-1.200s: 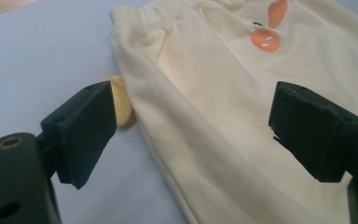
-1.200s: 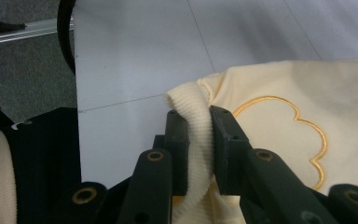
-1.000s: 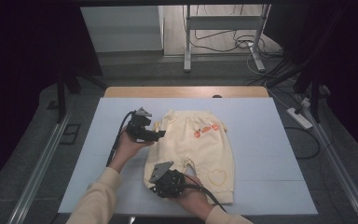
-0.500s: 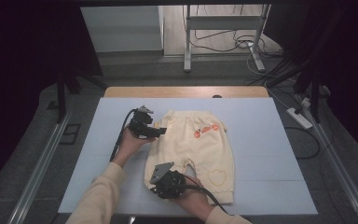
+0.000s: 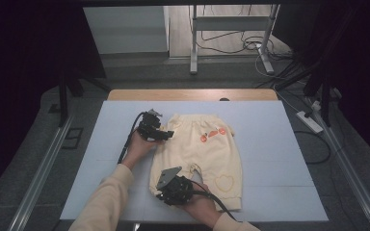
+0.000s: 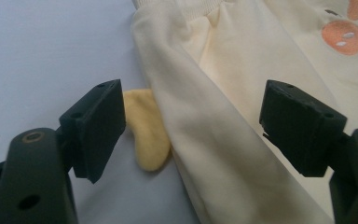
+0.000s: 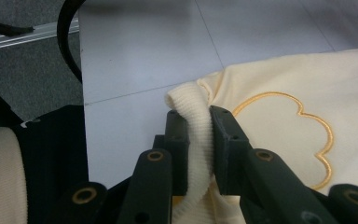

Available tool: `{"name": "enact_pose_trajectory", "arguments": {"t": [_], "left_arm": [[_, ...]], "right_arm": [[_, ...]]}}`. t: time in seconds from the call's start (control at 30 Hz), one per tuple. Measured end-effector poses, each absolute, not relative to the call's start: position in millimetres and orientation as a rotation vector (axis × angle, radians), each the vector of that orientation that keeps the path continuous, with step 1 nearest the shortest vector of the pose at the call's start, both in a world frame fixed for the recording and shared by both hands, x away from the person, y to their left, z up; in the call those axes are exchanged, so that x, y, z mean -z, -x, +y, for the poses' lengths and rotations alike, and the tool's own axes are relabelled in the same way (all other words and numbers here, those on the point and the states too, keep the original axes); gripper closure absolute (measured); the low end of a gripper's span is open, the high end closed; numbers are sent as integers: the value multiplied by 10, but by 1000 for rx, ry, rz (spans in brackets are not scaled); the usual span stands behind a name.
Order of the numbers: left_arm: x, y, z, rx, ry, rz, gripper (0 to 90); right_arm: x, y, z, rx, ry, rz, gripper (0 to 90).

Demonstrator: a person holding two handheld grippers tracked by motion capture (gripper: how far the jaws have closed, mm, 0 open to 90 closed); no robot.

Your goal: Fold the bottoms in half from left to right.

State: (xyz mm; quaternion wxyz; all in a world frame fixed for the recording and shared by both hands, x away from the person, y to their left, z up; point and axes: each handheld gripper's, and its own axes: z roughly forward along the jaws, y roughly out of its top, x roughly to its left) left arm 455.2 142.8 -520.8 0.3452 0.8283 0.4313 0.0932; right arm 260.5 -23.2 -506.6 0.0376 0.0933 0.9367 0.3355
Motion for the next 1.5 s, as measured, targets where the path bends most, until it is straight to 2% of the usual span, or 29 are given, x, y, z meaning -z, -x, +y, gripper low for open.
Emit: {"name": "enact_pose_trajectory", "arguments": {"t": [0.17, 0.37, 0.6, 0.73, 0.97, 1.5], "left_arm": [[5249, -4593, 1431, -229, -2138, 1124, 273], [5315, -4613, 1410, -188, -2151, 1125, 465], [5296, -4596, 1411, -137, -2172, 1106, 754], [5246, -4560, 1394, -130, -2201, 1079, 828], [5133, -4522, 1481, -72, -2141, 1054, 833], [4989, -4472, 1519, -46, -2090, 1025, 835]], "right_arm": [[5062, -2601, -233, -1031, -285, 2872, 772], [5056, -2598, -241, -1026, -278, 2871, 772], [5059, -2597, -246, -1025, -272, 2874, 772], [5062, -2597, -246, -1015, -266, 2886, 772], [5070, -2594, -244, -1012, -264, 2895, 773], [5035, -2588, -245, -1021, -260, 2882, 773]]}}
